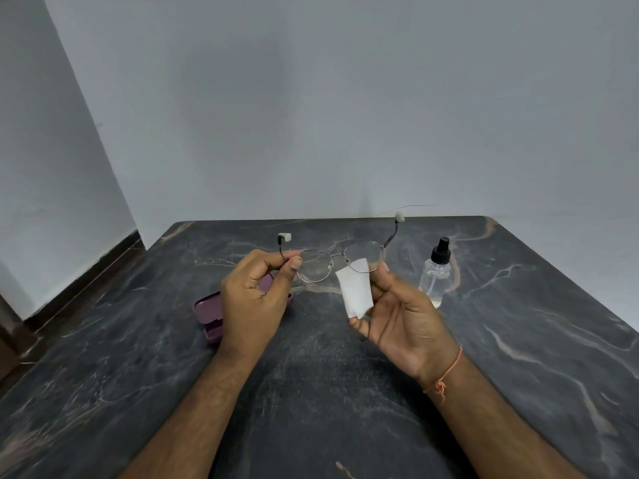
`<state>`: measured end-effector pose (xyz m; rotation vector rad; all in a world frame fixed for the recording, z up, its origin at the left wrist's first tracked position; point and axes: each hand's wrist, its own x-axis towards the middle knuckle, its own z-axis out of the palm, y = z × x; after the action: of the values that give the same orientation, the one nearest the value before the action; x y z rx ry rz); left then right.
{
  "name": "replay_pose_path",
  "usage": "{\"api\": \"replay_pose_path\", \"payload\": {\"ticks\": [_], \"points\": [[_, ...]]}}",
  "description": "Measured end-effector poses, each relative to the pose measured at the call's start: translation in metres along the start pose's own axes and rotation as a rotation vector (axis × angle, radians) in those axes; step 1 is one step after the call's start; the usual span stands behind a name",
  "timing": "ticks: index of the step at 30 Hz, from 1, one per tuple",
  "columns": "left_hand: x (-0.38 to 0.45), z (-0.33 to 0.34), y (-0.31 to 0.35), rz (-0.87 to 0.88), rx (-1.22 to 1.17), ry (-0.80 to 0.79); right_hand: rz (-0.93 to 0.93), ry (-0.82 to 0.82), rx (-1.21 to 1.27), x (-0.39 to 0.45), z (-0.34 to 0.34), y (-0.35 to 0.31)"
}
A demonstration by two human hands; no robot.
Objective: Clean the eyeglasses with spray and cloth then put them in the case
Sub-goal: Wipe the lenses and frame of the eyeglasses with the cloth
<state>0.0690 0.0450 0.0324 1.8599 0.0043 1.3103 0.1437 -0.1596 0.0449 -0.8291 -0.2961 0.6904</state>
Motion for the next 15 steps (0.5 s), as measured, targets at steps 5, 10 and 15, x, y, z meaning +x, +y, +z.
{"api": "replay_pose_path", "payload": {"ticks": [5,10,15], "points": [[0.0001,-0.0001,-0.0002,0.05,0.062,-0.019,-0.026,0.158,-0.109,0.0046,-0.0001,0.0028],[-0.0027,0.005,0.0043,0.128,0.123,-0.033,-0.063,0.195,-0.056,0.0059,-0.0021,0.0017],[-0.0003,0.0006,0.0011,0.079,0.114,0.004,-0.029,0.202,-0.054,0.0041,-0.0025,0.0001]]}}
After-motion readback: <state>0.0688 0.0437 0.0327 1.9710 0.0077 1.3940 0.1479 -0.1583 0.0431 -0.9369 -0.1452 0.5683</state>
